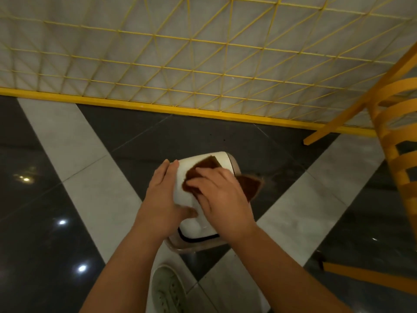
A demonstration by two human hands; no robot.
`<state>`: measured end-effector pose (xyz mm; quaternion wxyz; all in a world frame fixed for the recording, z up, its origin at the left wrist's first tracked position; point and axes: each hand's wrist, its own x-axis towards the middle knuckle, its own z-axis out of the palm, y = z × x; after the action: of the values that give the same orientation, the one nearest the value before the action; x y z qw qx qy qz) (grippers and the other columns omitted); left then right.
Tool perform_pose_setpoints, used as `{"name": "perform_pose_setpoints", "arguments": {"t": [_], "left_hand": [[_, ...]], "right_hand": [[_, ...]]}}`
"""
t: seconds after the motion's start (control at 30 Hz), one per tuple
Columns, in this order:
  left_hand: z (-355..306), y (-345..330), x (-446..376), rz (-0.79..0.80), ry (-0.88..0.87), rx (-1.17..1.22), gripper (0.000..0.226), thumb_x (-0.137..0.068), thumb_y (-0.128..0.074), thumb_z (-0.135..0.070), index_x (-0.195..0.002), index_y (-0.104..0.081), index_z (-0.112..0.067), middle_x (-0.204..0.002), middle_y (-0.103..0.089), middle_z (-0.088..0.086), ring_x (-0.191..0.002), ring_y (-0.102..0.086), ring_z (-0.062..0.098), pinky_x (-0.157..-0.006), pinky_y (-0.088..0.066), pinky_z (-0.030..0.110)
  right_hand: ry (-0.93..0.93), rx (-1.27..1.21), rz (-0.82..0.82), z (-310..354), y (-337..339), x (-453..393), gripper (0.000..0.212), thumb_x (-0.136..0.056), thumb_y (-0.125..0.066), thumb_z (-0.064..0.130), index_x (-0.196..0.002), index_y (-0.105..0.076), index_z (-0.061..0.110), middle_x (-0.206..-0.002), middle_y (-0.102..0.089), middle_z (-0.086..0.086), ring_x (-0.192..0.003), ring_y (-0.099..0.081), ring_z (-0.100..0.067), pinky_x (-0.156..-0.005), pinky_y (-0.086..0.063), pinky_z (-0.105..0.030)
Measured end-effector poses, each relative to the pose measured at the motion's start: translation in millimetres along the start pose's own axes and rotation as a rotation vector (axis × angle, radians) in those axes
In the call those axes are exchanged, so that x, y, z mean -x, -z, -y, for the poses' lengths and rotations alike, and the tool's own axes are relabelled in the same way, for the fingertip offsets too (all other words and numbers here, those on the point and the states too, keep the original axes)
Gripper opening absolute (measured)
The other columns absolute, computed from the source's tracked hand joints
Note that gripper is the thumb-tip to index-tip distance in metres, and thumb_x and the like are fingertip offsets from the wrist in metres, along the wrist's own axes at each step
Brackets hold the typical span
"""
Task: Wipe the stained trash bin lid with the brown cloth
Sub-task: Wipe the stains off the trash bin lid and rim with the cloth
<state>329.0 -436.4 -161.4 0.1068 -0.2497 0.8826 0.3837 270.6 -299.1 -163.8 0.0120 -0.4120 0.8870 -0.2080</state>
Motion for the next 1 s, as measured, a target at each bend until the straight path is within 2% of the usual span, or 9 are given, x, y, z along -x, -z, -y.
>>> {"name": "perform_pose_setpoints", "arguments": {"t": [0.07,0.17,0.3,0.43,0.53,0.63,0.77,0.93,1.0], "left_hand": [[1.6,0.3,0.8,0.004,0.003,0.006,0.114,-0.064,-0.084,-0.025,-0.148,-0.007,-0.033,-0.157,0.003,-0.012,-0.143,-0.011,0.018,-0.113,-0.027,0.045],[4.2,1.1,1.3,0.03,0.018,0.017,0.116,-0.065,-0.084,-0.025,-0.148,-0.003,-0.037,-0.156,0.01,-0.017,-0.145,-0.006,0.019,-0.114,-0.026,0.046],[-0.9,2.7,5.3,0.012,0.083,-0.043,0.126,-0.063,-0.085,-0.027,-0.146,0.008,-0.041,-0.153,0.023,-0.013,-0.144,-0.001,0.024,-0.112,-0.023,0.044],[-14.8,5.1,11.0,-0.187,0.241,0.004,0.123,-0.057,-0.088,-0.019,-0.146,-0.005,-0.036,-0.148,-0.012,0.003,-0.134,-0.024,0.032,-0.106,-0.032,0.049],[-16.9,4.2,11.6,-0.161,0.244,0.043,0.105,-0.056,-0.088,-0.018,-0.137,-0.022,-0.03,-0.14,-0.027,0.003,-0.128,-0.034,0.029,-0.103,-0.037,0.048],[-16.5,4.9,15.2,-0.084,0.191,0.105,0.099,-0.055,-0.088,-0.027,-0.133,-0.026,-0.033,-0.136,-0.027,-0.002,-0.124,-0.037,0.024,-0.102,-0.039,0.047],[-19.5,4.6,18.3,-0.079,0.119,0.123,0.104,-0.057,-0.085,-0.041,-0.137,-0.019,-0.047,-0.137,-0.025,-0.003,-0.122,-0.037,0.025,-0.098,-0.041,0.048],[-17.4,-0.8,17.2,-0.067,0.126,-0.014,0.093,-0.063,-0.082,-0.041,-0.138,-0.027,-0.041,-0.135,-0.024,-0.005,-0.123,-0.032,0.023,-0.097,-0.041,0.042],[-17.0,-1.2,15.7,-0.082,0.15,-0.018,0.094,-0.063,-0.083,-0.039,-0.139,-0.028,-0.039,-0.136,-0.024,-0.005,-0.123,-0.032,0.023,-0.097,-0.041,0.042]], "right_hand": [[-0.032,-0.032,-0.097,-11.7,3.7,-19.4,0.026,-0.077,-0.073,0.011,-0.102,-0.073,0.019,-0.108,-0.071,-0.002,-0.103,-0.064,-0.021,-0.1,-0.041,-0.031],[-0.475,-0.321,-0.198,-37.4,15.6,-32.6,0.022,-0.092,-0.057,0.016,-0.107,-0.071,0.024,-0.109,-0.069,0.004,-0.099,-0.059,-0.014,-0.093,-0.035,-0.017],[-0.868,-0.62,-0.095,-59.1,19.7,-12.4,0.023,-0.098,-0.051,0.025,-0.116,-0.065,0.029,-0.105,-0.061,0.014,-0.099,-0.054,-0.006,-0.097,-0.044,-0.026],[-0.962,-0.659,-0.002,-58.7,-7.0,35.1,0.023,-0.099,-0.049,0.024,-0.117,-0.064,0.027,-0.102,-0.06,0.012,-0.097,-0.055,-0.007,-0.087,-0.039,-0.022],[-1.019,-0.709,-0.096,-49.2,-27.7,69.8,0.023,-0.098,-0.05,0.03,-0.117,-0.063,0.029,-0.108,-0.064,0.01,-0.103,-0.06,-0.011,-0.088,-0.046,-0.025],[-0.986,-0.779,-0.146,-35.7,-36.2,91.6,0.037,-0.096,-0.044,0.043,-0.131,-0.055,0.035,-0.125,-0.059,0.012,-0.117,-0.054,-0.007,-0.1,-0.046,-0.033],[-0.927,-0.768,-0.165,-27.8,-28.9,102.3,0.036,-0.095,-0.05,0.022,-0.124,-0.055,0.042,-0.123,-0.055,0.016,-0.115,-0.051,-0.002,-0.103,-0.043,-0.032],[-1.014,-0.879,-0.46,-36.8,17.3,75.1,0.044,-0.091,-0.062,0.015,-0.126,-0.046,0.037,-0.11,-0.054,0.021,-0.099,-0.057,-0.001,-0.084,-0.049,-0.026],[-0.897,-0.829,-0.413,-35.4,27.0,56.4,0.038,-0.09,-0.063,0.02,-0.12,-0.048,0.037,-0.106,-0.056,0.02,-0.094,-0.061,0.0,-0.074,-0.054,-0.021]]}}
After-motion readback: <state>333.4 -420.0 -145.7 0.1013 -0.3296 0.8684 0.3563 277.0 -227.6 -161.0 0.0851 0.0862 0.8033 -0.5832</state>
